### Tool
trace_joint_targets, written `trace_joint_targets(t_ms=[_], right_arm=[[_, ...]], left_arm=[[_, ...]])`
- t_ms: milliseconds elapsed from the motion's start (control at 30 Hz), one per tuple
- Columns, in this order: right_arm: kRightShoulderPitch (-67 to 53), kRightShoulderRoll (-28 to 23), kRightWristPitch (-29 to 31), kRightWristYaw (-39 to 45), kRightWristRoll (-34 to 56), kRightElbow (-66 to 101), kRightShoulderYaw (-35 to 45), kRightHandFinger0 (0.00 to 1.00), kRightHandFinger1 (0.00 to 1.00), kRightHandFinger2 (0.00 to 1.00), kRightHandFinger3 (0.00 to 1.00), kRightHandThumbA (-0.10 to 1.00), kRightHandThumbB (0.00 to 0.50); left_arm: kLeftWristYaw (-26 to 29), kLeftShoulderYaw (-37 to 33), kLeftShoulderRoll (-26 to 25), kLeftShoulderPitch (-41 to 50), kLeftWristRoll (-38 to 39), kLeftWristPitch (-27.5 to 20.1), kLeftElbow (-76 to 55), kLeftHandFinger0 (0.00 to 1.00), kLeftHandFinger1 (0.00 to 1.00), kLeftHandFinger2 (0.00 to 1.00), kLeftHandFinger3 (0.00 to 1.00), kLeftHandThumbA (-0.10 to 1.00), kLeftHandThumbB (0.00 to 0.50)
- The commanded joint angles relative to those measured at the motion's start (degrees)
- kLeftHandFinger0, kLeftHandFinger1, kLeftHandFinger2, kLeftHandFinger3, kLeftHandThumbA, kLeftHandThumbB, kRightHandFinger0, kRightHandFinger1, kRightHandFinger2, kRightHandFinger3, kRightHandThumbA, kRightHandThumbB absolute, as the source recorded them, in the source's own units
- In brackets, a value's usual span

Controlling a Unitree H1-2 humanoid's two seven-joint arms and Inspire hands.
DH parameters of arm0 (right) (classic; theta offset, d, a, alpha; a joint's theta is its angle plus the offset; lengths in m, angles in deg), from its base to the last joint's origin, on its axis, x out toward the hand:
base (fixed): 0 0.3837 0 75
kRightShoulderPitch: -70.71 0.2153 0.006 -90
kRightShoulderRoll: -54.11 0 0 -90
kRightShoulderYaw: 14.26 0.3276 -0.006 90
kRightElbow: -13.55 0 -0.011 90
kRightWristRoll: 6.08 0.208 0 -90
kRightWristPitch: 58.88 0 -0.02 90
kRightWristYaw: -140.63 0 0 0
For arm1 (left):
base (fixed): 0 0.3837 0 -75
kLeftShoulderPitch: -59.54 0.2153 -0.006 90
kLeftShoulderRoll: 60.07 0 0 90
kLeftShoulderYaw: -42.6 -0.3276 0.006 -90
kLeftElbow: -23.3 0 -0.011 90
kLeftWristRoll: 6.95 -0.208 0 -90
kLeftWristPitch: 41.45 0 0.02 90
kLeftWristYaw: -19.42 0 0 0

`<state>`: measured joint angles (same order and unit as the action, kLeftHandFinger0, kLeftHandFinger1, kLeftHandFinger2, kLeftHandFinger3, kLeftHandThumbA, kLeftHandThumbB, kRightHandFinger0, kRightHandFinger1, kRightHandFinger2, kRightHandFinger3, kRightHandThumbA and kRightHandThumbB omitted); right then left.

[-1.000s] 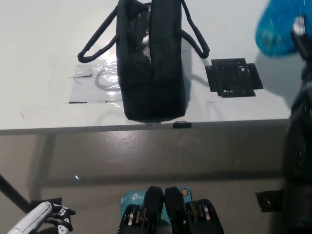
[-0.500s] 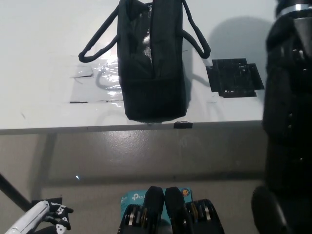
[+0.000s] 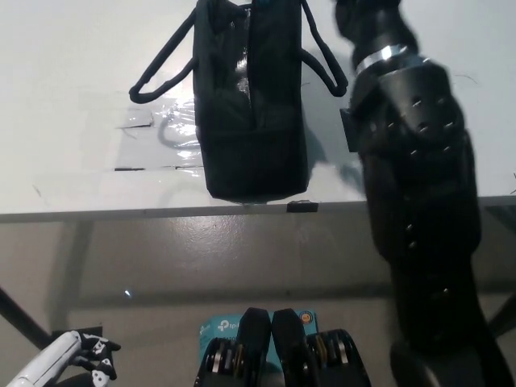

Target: The robot uses its right hand to pick up a stack of plates kept in the middle of the desk and put it inside a bag kept next to it

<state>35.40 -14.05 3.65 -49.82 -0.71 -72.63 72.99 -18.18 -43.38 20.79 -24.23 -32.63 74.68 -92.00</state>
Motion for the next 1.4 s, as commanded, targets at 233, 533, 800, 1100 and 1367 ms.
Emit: trace_joint_targets(t_ms=[233,533,800,1100,1367], right_arm=[[-1.2,-1.3,4.3,-2.1,-10.0,-1.6,-3.0,0.0,0.0,0.0,0.0,-0.1,0.301],[-3.7,-4.6,12.0,-3.8,-19.2,-3.5,-9.5,0.0,0.0,0.0,0.0,-0.1,0.336],[-7.7,-1.1,14.5,-6.2,-22.9,-5.5,-11.6,0.0,0.0,0.0,0.0,-0.1,0.294],[-12.2,2.1,19.7,-7.7,-23.8,-10.6,-11.3,0.0,0.0,0.0,0.0,-0.1,0.265],[-13.4,3.3,22.8,-13.4,-26.4,-19.7,-9.2,0.0,0.0,0.01,0.0,-0.1,0.189]], left_arm=[[1.8,-0.8,-1.3,-1.0,-0.1,0.8,-0.7,0.75,0.76,0.77,0.76,-0.1,0.0],[2.3,-1.3,-1.4,-1.0,0.1,0.8,-0.7,0.74,0.74,0.75,0.74,-0.1,0.0],[2.1,-1.4,-1.5,-1.9,0.1,0.8,-0.6,0.74,0.74,0.74,0.74,-0.1,0.0],[1.1,-0.6,-0.2,-2.3,-0.9,0.8,-0.7,0.76,0.76,0.76,0.75,-0.1,0.0],[1.5,-1.2,-1.1,-2.2,-0.5,0.8,-1.1,0.76,0.76,0.77,0.77,-0.1,0.0]])
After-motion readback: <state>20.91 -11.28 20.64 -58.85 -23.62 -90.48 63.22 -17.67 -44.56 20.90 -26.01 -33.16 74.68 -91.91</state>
